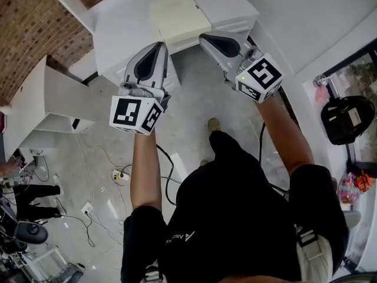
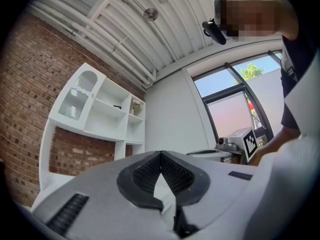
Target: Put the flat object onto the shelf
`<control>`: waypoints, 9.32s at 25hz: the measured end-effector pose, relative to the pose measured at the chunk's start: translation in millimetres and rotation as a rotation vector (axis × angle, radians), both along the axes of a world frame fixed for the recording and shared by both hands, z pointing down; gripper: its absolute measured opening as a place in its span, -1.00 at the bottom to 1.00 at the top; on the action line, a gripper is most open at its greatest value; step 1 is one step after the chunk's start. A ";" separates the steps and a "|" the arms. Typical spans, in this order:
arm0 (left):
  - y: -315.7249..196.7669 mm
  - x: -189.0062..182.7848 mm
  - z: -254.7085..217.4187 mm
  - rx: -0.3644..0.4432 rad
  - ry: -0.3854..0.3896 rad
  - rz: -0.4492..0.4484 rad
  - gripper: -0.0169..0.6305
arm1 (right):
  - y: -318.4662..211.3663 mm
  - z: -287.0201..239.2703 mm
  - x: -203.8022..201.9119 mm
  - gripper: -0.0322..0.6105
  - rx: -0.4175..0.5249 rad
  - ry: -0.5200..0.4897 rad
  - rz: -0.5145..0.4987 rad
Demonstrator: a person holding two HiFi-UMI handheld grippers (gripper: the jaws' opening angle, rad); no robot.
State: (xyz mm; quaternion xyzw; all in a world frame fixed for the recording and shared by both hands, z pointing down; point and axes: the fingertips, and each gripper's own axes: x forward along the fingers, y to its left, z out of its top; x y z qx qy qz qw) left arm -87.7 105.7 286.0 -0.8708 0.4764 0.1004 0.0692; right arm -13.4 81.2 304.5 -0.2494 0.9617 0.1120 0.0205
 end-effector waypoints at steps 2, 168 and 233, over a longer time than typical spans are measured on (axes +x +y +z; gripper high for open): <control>-18.7 -2.1 1.9 -0.015 -0.005 -0.012 -0.95 | -23.9 5.0 -0.1 -0.90 0.000 0.001 0.009; -325.4 -87.7 9.8 -0.026 -0.050 -0.106 -0.95 | -452.8 -118.8 -55.6 -0.07 -1.166 -1.086 -0.073; -407.9 -180.7 -46.8 0.033 -0.058 -0.150 -0.95 | -681.4 -175.6 -176.9 0.07 -1.021 -1.367 -0.040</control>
